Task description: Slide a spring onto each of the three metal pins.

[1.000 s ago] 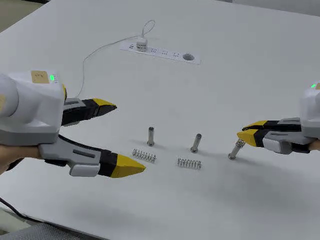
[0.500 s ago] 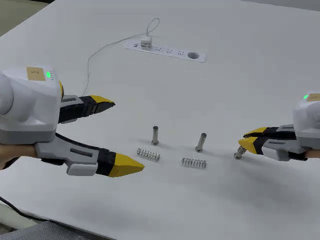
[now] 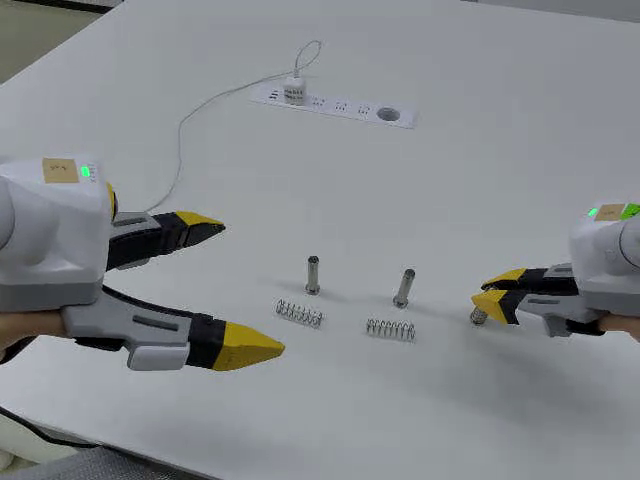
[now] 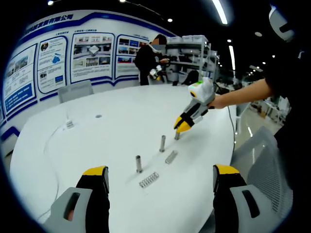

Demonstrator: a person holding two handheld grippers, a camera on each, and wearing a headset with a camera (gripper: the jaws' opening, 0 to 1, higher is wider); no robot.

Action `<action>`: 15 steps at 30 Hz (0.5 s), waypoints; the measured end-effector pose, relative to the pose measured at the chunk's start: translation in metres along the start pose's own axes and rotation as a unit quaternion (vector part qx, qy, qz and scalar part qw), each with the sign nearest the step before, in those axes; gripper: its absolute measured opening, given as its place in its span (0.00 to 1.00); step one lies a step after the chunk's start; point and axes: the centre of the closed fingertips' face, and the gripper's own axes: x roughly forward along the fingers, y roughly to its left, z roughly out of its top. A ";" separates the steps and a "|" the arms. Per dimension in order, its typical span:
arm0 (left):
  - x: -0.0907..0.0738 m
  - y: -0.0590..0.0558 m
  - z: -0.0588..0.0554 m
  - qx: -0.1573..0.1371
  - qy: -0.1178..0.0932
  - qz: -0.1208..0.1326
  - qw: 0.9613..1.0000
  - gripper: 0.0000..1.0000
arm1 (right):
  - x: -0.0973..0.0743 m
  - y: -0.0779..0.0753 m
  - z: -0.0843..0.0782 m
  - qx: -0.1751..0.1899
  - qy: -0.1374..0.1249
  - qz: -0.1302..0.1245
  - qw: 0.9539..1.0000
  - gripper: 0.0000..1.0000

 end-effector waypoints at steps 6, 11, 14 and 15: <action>-0.001 0.001 0.004 -0.002 -0.006 0.001 1.000 0.90 | 0.004 0.004 -0.002 -0.001 0.002 0.002 1.000 0.11; -0.002 -0.001 0.004 0.000 -0.004 0.001 1.000 0.90 | 0.005 0.003 -0.002 -0.010 0.002 0.002 1.000 0.11; -0.003 -0.002 0.004 0.000 -0.003 0.001 1.000 0.90 | 0.005 0.005 -0.001 -0.008 0.002 0.004 1.000 0.11; -0.003 -0.002 0.004 0.000 -0.004 0.001 1.000 0.90 | 0.005 0.005 -0.001 -0.007 0.002 0.005 1.000 0.11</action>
